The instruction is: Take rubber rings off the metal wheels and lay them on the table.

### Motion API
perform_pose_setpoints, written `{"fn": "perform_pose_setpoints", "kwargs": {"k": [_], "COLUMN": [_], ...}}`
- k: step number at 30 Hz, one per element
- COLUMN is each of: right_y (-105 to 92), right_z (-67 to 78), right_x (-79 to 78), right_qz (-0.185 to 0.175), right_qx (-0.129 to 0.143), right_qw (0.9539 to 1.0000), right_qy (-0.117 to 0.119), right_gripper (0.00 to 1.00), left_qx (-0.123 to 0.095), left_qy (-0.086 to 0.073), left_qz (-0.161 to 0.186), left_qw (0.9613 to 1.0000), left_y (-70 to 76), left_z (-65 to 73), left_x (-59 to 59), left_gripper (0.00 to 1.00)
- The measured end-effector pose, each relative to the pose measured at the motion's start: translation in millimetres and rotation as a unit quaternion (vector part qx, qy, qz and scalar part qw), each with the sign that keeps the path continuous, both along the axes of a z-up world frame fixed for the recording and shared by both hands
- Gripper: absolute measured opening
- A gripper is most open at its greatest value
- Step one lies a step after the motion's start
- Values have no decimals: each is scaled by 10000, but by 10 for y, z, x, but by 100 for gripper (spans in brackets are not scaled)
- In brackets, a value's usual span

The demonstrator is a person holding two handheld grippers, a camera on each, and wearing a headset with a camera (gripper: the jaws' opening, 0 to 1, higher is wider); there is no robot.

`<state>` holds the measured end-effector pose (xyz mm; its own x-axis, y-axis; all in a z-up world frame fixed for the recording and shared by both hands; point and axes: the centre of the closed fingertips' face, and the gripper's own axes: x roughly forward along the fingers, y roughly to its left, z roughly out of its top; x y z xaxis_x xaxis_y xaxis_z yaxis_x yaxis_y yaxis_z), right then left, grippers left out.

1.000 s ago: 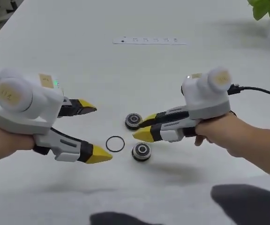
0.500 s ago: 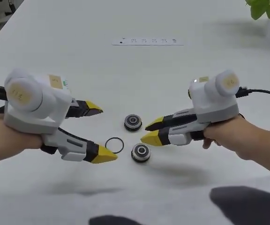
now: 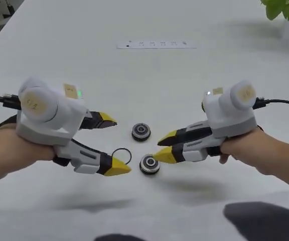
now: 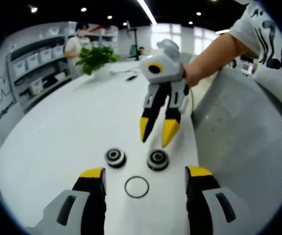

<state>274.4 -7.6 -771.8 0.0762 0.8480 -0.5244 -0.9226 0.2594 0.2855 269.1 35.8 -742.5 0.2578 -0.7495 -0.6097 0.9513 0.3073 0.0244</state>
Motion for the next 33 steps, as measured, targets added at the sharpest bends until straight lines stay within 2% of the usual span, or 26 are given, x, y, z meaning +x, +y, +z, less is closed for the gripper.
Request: {"fn": "perform_pose_setpoints", "kwargs": {"k": [8, 22, 30, 33], "right_y": [-47, -74, -75, -78], "right_z": [-94, -243, -297, -316], "right_x": [-68, -153, -148, -132], "right_qz": [245, 562, 659, 680], "right_qx": [-203, -447, -467, -471], "right_qw": [9993, 9969, 9960, 9957], "right_qy": [-171, -335, -379, -407], "right_gripper": [22, 21, 20, 20], "left_qx": [-12, 13, 40, 71], "left_qy": [46, 191, 244, 210], "left_qz": [-99, -239, -344, -337], "left_qw": [9999, 9995, 9991, 9992], "left_y": [-102, -230, -296, -302], "left_z": [-39, -154, -222, -247], "left_x": [-11, -26, -36, -15], "left_gripper": [64, 59, 55, 55]}}
